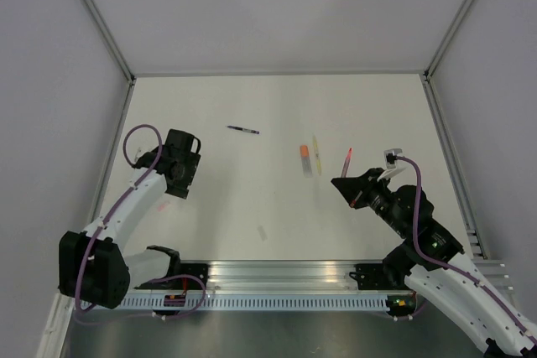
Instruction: Insert the pens into the pen caps
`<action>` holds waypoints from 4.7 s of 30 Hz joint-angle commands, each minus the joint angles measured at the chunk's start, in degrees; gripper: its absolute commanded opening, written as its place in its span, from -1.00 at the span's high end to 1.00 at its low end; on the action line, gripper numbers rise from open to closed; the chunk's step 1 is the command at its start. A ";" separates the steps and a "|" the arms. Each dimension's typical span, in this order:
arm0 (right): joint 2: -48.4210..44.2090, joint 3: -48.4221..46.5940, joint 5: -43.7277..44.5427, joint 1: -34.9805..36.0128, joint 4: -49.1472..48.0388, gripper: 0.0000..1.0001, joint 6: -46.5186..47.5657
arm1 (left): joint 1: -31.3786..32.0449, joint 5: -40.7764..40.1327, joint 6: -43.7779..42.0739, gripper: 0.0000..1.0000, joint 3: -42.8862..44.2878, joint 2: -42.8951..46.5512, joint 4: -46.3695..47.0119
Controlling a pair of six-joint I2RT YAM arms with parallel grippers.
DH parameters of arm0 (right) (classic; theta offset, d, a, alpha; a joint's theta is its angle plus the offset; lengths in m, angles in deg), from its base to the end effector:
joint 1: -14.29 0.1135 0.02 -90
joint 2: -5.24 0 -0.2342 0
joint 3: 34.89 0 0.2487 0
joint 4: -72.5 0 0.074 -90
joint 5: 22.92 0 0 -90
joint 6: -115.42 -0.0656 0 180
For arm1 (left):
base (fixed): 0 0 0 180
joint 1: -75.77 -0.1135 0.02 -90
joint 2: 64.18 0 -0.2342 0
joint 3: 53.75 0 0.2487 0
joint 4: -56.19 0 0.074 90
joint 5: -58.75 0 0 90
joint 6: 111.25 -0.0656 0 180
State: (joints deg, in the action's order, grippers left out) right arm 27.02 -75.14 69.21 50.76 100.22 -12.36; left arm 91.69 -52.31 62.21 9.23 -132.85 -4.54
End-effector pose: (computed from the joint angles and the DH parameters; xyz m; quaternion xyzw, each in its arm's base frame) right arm 0.1431 0.1027 0.2568 0.0207 0.7615 0.3796 0.5250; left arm 0.2338 -0.0422 0.1831 -0.5660 0.7793 -0.0375 0.2664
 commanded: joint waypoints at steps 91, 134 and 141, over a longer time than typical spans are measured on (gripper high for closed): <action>-5.61 -0.70 -3.45 -0.08 -2.07 1.00 1.22 | -14.78 9.63 -116.33 0.64 10.39 -38.56 -6.85; 33.68 -7.47 -26.14 12.66 -30.63 1.00 11.06 | 10.35 60.17 -28.80 0.95 -15.35 13.38 88.34; 34.47 -8.43 -22.97 14.86 -31.07 1.00 11.41 | 10.36 58.42 -30.73 0.95 -17.02 16.54 83.42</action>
State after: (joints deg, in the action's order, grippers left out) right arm 61.21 -80.36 44.12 65.10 73.12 -1.87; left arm 101.88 8.62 29.09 -6.42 -118.22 75.87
